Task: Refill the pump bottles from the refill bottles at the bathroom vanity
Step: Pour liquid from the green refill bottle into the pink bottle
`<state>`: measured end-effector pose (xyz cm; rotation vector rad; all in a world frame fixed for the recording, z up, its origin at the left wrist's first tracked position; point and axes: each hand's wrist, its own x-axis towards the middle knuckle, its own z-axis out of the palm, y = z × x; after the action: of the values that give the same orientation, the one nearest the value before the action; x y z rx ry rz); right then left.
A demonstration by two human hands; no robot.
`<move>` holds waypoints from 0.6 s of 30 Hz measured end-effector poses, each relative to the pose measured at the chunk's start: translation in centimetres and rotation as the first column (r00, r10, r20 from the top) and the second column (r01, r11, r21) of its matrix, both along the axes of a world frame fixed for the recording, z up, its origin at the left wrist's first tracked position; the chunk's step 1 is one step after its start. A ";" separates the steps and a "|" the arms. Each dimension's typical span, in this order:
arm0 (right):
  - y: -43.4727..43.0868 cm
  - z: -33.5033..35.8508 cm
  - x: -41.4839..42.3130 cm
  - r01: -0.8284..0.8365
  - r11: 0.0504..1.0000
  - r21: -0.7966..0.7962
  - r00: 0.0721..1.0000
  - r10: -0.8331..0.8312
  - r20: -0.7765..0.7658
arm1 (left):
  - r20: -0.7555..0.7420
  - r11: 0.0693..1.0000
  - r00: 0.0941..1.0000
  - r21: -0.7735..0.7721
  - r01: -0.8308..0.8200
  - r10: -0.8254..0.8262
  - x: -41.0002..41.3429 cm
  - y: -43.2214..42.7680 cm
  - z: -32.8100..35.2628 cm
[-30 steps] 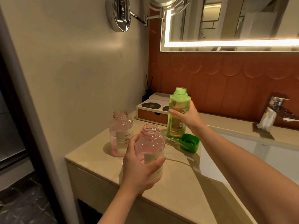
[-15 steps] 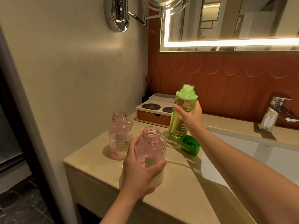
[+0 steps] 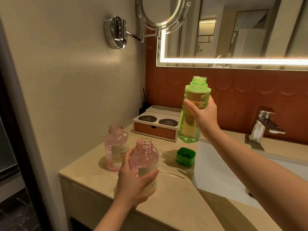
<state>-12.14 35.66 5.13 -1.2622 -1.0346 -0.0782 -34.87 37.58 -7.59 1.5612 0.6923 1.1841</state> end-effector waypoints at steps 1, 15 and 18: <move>-0.6 0.1 -0.1 -0.014 1.000 -0.005 1.000 0.014 0.007 | -0.001 1.000 1.000 -0.007 -0.002 0.002 0.0 0.1 0.0; -11.1 -2.9 -1.4 -0.133 0.973 -0.189 0.986 0.150 0.077 | -0.167 0.979 0.967 0.032 0.200 -0.192 2.0 -3.3 1.9; -12.3 -3.5 -1.0 -0.130 0.962 -0.241 0.982 0.159 0.101 | -0.170 0.968 0.956 0.032 0.249 -0.240 3.2 -4.1 1.9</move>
<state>-13.12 23.32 1.59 -1.4029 -1.2655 0.0844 -31.70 33.51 -5.70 1.7492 0.5576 0.9029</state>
